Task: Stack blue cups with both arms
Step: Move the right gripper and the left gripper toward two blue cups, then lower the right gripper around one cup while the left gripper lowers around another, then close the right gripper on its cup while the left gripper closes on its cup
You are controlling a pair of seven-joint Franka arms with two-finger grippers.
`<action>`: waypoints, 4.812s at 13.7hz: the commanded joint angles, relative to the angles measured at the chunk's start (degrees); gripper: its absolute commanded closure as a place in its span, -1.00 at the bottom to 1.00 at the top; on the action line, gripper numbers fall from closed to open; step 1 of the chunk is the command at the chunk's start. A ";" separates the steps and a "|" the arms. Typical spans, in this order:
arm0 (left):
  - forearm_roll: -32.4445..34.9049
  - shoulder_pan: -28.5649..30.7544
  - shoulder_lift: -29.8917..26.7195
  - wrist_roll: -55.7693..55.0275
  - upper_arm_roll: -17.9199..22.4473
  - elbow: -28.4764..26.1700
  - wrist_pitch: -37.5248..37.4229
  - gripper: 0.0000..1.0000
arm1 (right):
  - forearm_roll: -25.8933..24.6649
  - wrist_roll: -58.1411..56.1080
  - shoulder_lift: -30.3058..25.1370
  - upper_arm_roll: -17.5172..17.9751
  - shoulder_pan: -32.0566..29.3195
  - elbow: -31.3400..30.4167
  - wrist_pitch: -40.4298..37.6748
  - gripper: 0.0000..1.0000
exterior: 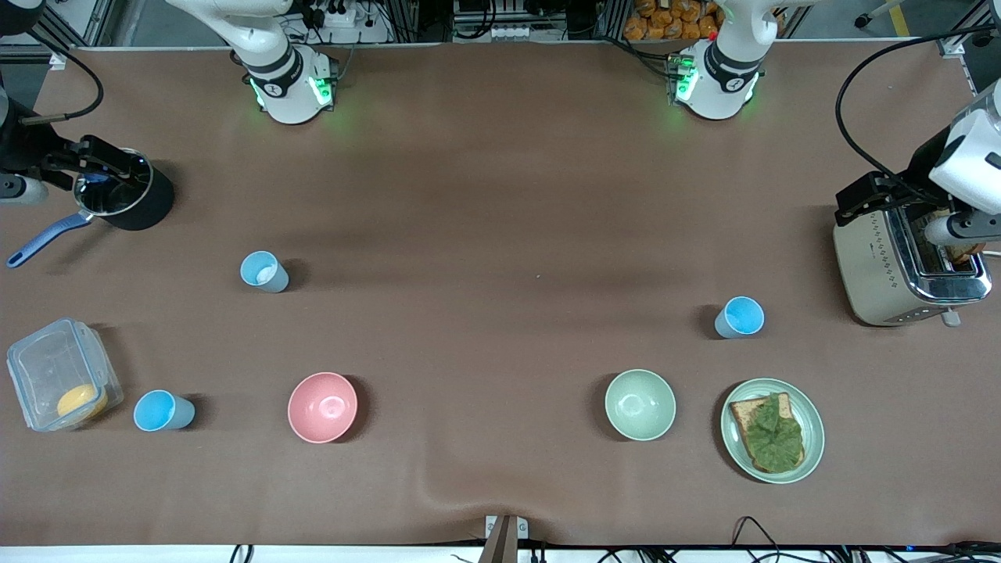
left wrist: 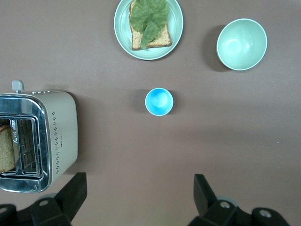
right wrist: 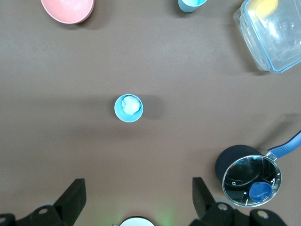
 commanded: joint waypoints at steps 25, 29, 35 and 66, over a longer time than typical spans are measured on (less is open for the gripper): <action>3.39 0.93 5.83 -0.79 -1.01 -1.71 4.10 -1.00 | -0.14 -0.39 3.12 1.03 0.29 0.70 0.15 -1.00; 3.30 1.29 10.67 -0.79 -0.92 -1.71 10.61 -1.00 | 0.12 -0.04 3.13 1.03 0.55 -5.34 5.49 -1.00; 2.51 1.38 10.59 -0.79 -1.01 -8.30 15.89 -1.00 | 0.47 -0.04 4.00 1.03 0.46 -20.11 22.35 -1.00; 1.98 4.28 18.59 -2.90 -4.26 -32.21 53.95 1.00 | 4.96 -0.04 20.26 1.03 -1.03 -31.38 47.35 0.83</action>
